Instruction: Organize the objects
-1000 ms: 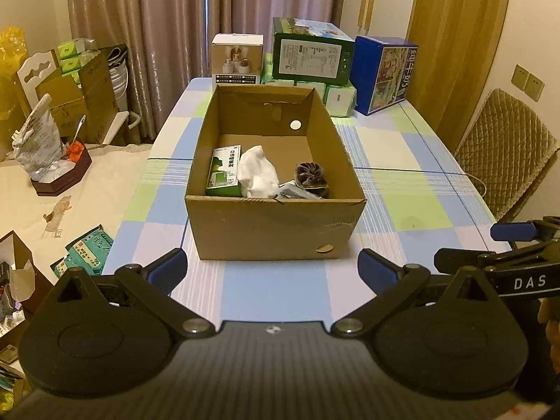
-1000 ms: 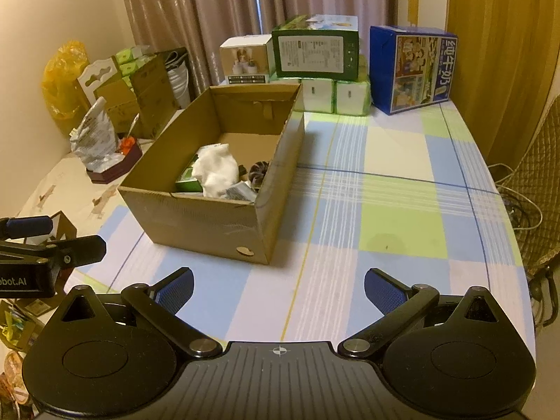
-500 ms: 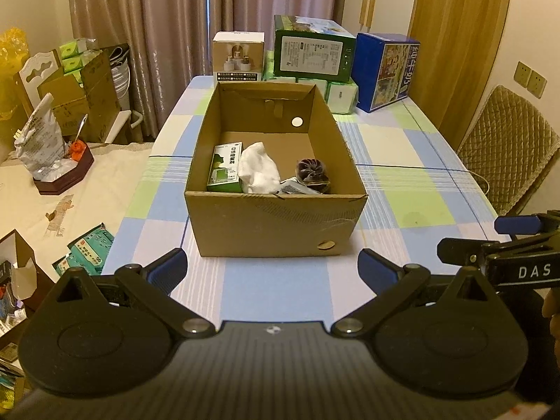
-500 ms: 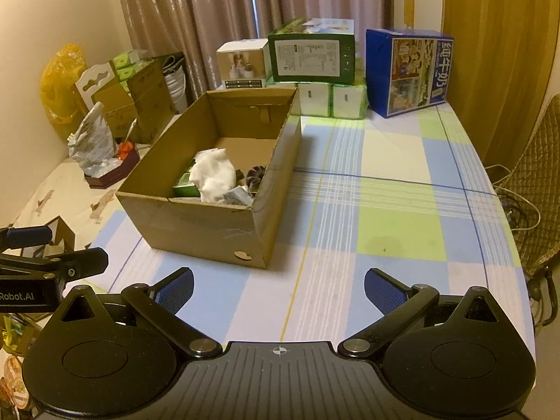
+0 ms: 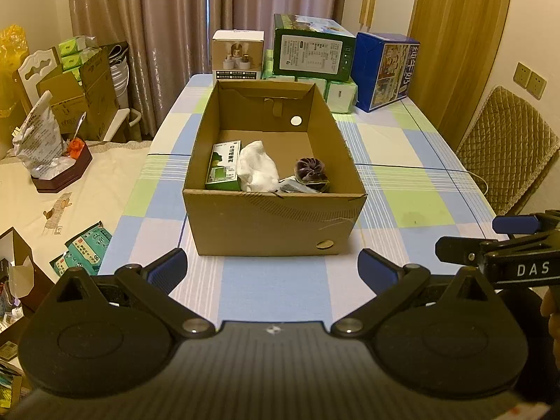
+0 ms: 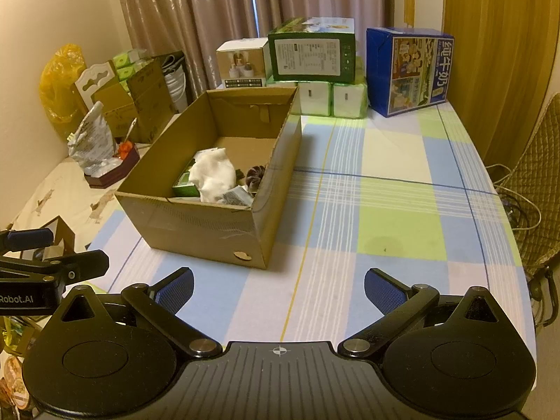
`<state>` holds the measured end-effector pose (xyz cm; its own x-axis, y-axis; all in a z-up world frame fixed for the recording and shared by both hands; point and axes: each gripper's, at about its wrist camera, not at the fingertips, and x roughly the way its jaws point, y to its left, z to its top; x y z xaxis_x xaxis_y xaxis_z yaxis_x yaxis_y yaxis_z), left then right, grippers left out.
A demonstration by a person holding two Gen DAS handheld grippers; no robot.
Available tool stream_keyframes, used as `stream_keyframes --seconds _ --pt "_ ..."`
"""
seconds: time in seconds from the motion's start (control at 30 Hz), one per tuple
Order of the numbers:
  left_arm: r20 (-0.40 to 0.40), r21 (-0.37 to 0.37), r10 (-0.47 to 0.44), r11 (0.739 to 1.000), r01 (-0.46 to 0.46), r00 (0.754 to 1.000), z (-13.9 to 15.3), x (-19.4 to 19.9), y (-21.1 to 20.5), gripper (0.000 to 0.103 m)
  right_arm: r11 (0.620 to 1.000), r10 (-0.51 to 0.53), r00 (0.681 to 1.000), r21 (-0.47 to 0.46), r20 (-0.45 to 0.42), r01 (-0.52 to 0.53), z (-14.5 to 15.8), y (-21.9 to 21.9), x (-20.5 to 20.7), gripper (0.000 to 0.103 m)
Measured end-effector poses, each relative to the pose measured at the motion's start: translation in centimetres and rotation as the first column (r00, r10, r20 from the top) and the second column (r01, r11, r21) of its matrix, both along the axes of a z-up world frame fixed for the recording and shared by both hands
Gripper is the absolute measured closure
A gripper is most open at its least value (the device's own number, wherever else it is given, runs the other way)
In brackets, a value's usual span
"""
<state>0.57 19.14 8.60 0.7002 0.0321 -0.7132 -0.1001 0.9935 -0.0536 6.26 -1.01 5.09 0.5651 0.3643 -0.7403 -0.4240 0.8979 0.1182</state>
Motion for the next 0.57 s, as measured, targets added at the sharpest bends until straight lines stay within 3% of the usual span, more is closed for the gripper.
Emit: stream_keyframes --seconds 0.57 --pt "0.022 -0.007 -0.017 1.0 0.017 1.0 0.19 -0.1 -0.37 0.001 1.0 -0.002 1.0 0.005 0.003 0.002 0.33 -0.14 0.23 0.002"
